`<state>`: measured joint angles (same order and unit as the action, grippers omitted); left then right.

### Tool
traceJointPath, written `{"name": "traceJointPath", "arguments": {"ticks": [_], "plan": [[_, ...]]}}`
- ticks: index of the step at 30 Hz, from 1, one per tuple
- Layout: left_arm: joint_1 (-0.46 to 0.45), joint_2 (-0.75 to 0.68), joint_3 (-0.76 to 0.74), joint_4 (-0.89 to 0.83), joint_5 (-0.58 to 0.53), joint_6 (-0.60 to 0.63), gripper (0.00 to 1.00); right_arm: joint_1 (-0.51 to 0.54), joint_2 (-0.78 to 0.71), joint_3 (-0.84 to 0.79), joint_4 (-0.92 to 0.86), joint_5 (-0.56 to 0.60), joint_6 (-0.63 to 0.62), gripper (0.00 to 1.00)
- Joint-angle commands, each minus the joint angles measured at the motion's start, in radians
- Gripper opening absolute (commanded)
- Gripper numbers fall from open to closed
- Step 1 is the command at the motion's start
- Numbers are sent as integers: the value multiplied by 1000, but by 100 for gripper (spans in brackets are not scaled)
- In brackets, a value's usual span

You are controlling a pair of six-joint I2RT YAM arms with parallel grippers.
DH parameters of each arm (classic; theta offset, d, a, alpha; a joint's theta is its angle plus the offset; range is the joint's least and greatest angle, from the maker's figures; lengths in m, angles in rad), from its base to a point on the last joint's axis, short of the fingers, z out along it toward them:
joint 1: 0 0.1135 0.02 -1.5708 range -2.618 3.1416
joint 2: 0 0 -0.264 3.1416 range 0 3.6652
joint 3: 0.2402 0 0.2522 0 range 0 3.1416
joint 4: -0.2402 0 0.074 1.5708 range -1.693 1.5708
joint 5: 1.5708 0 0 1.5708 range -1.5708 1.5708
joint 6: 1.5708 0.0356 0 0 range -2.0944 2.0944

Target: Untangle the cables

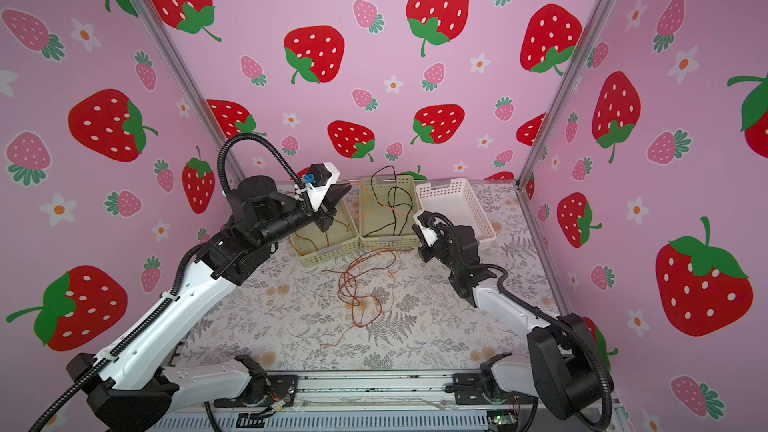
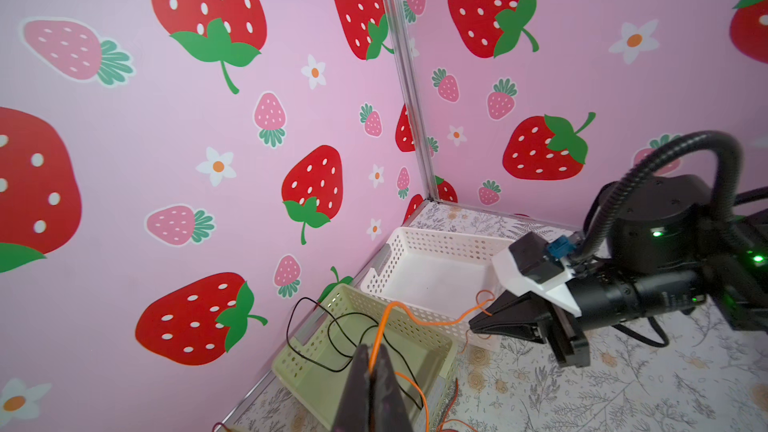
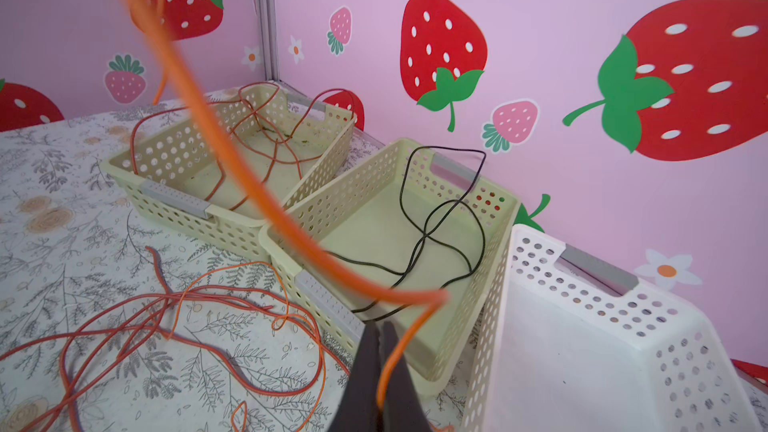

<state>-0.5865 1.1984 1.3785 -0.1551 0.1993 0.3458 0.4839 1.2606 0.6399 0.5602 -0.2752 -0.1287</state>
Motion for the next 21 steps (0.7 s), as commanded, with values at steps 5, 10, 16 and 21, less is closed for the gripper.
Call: {"name": "traceJointPath", "arguments": {"ticks": [5, 10, 16, 21], "plan": [[15, 24, -40, 38, 57, -60, 0, -40, -32, 116, 10, -97, -8, 2], [14, 150, -12, 145, 154, -155, 0, -72, 1, 217, 12, -133, -1, 2], [-5, 352, 90, 304, 246, -242, 0, -127, 22, 260, 29, -159, 3, 1], [-32, 568, 253, 425, 315, -337, 0, -192, 42, 270, 46, -124, -2, 0]]}}
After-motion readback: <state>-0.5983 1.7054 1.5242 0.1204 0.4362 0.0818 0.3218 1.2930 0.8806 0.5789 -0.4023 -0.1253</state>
